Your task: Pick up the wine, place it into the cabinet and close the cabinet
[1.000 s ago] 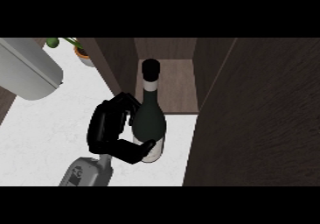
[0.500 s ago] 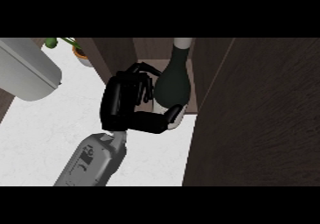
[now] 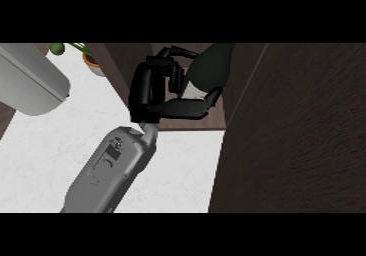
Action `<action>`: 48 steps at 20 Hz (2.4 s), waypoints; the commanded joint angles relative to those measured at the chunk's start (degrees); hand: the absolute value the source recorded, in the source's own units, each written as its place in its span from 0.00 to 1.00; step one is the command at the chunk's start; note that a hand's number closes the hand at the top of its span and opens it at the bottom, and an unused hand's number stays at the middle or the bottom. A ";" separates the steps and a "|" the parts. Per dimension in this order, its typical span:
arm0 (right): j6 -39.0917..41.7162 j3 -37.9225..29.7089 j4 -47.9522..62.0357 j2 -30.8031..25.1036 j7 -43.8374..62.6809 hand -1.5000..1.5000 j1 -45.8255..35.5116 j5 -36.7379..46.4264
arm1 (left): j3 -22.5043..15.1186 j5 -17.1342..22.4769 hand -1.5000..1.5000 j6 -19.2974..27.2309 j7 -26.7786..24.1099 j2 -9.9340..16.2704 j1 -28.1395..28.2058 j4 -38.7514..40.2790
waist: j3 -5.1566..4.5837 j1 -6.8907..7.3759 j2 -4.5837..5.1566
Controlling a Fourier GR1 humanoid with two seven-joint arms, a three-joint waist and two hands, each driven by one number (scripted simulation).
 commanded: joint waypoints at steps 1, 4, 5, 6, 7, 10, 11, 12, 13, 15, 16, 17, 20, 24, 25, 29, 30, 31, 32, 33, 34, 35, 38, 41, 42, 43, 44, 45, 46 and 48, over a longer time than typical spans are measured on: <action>0.20 -1.17 -2.74 -0.16 1.49 0.00 0.07 -3.36 | -0.90 -4.31 1.00 0.69 -2.86 -0.16 -1.90 5.00 | -0.01 0.23 0.02; 1.80 -3.78 -2.33 -0.55 1.05 0.00 0.23 -7.73 | 2.00 -4.26 1.00 -0.31 -6.55 -0.15 -6.74 12.64 | 0.02 -0.40 0.22; 1.68 -1.91 -3.90 0.05 0.94 0.00 2.04 -5.59 | -1.52 -4.20 1.00 3.16 -4.43 -0.16 -5.23 10.11 | 0.01 -0.05 0.04; 1.69 -3.34 -6.86 -0.05 2.39 0.00 4.72 -6.86 | -2.12 -4.06 1.00 1.26 -6.67 -0.16 0.01 8.34 | 0.02 0.05 -0.04; 0.26 0.29 -3.04 1.69 0.62 0.00 2.18 -3.33 | -4.01 -1.71 1.00 4.07 -9.05 -0.16 -2.51 12.28 | -0.02 -0.16 0.13; 0.50 -0.06 -0.74 0.42 1.40 0.00 -1.53 -3.60 | 0.23 -1.76 1.00 0.82 -9.56 -0.17 -6.64 17.10 | -0.04 0.02 0.13; 0.76 -2.11 -5.88 0.42 2.51 0.00 2.48 -5.49 | 1.37 -0.62 1.00 -0.14 -12.59 -0.17 -6.71 19.62 | -0.01 -0.51 0.17; 0.20 1.32 -4.45 1.78 1.26 0.00 2.83 -2.24 | -0.81 -0.51 1.00 1.35 -12.13 -0.17 -4.73 18.33 | -0.03 -0.06 0.10; 2.88 -4.48 -1.65 0.23 -1.75 0.00 2.92 -7.52 | -1.83 -0.04 1.00 0.88 -14.10 -0.17 -3.09 17.93 | 0.00 0.05 0.14; 0.55 1.53 -6.27 2.12 1.03 0.00 3.99 -2.67 | 0.78 0.66 1.00 -0.89 -16.22 -0.17 -5.44 22.27 | -0.03 -0.20 0.14; -0.16 2.56 -6.99 2.37 1.83 0.00 4.08 -1.41 | -1.58 2.82 1.00 1.95 -16.18 -0.17 -6.43 23.10 | -0.04 -0.49 0.12; -0.71 0.25 -3.01 0.56 3.80 0.00 -2.30 -2.85 | 0.19 4.12 1.00 -0.21 -19.60 -0.17 -7.11 26.80 | -0.07 -0.59 0.22; -0.71 -0.50 -3.33 0.41 3.88 0.00 -1.74 -2.96 | 2.34 4.26 1.00 -2.74 -20.95 -0.17 -6.73 28.78 | -0.06 -0.21 0.16; 2.11 -2.82 -5.63 1.23 0.36 0.00 4.05 -6.80 | -1.98 8.25 1.00 -0.19 -22.56 -0.17 -5.87 30.98 | -0.01 -0.58 0.18; 1.94 -3.84 -0.99 0.41 1.16 0.00 0.37 -7.41 | -4.98 10.86 1.00 2.37 -24.67 -0.17 -6.39 33.85 | -0.04 -1.14 0.35; 2.60 -0.56 -1.62 2.55 -2.19 0.00 3.05 -4.82 | -6.60 10.51 1.00 3.95 -24.18 -0.17 -9.93 38.14 | -0.02 -1.07 0.38; 1.46 -4.66 -2.79 -0.87 4.20 0.00 -2.48 -7.30 | -5.00 6.88 1.00 1.95 -25.15 -0.17 -5.82 37.27 | -0.04 -0.28 0.04; 2.78 -1.10 -0.90 2.94 -3.58 0.00 3.25 -4.48 | -3.39 7.84 1.00 0.25 -28.59 -0.17 -7.15 42.33 | -0.02 -0.57 0.47; 1.75 2.13 -2.68 3.54 -1.84 0.00 3.22 -1.79 | -4.85 9.90 1.00 1.03 -29.06 -0.17 -8.01 43.09 | -0.05 -0.95 0.43; 1.15 1.34 -5.99 2.54 1.20 0.00 3.14 -2.25 | -3.85 7.86 1.00 0.14 -30.48 -0.17 -6.72 43.18 | -0.05 -0.61 0.21; 2.25 0.46 -3.97 2.21 0.10 0.00 3.00 -4.07 | -3.86 10.22 1.00 2.04 -31.20 -0.17 -9.37 45.65 | -0.05 -1.17 0.40; 3.60 -0.60 -4.53 2.47 -1.75 0.00 5.54 -6.07 | -7.28 13.11 1.00 5.18 -32.18 -0.17 -8.48 44.34 | -0.03 -2.04 0.53; 2.99 -2.36 -3.58 1.58 -0.36 0.00 2.25 -6.73 | -3.41 13.63 1.00 2.45 -32.89 -0.17 -12.93 48.56 | -0.04 -1.51 0.47; 1.70 -1.33 -2.34 1.32 1.88 0.00 -0.03 -4.65 | -3.82 16.59 1.00 1.40 -34.01 -0.17 -12.51 48.11 | -0.07 -1.17 0.33; 4.27 -2.50 1.32 2.18 -4.52 0.00 1.66 -6.28 | -1.85 18.12 1.00 0.29 -37.57 -0.17 -12.93 51.14 | -0.04 -1.61 0.76; 1.93 -0.77 -0.60 1.62 0.33 0.00 -1.34 -3.96 | -0.68 16.60 1.00 -1.63 -37.22 -0.17 -12.80 52.02 | -0.08 -0.79 0.40; 1.31 -0.21 -2.90 2.01 1.98 0.00 -0.51 -4.17 | 0.77 17.84 1.00 -1.81 -37.71 -0.17 -14.18 53.21 | -0.09 -1.35 0.47; 3.32 -1.30 -0.26 2.63 -2.91 0.00 1.45 -5.42 | -0.23 20.19 1.00 -0.66 -37.46 -0.17 -13.81 51.65 | -0.05 -1.42 0.57; 1.84 0.41 -1.14 2.64 -0.37 0.00 -0.25 -3.31 | 2.12 20.06 1.00 -3.59 -38.68 -0.17 -14.69 55.15 | -0.09 -1.52 0.65; 4.74 -4.38 0.09 1.35 -2.90 0.00 1.34 -8.31 | 2.98 21.16 1.00 -3.46 -38.21 -0.17 -16.60 56.86 | -0.02 -1.67 0.72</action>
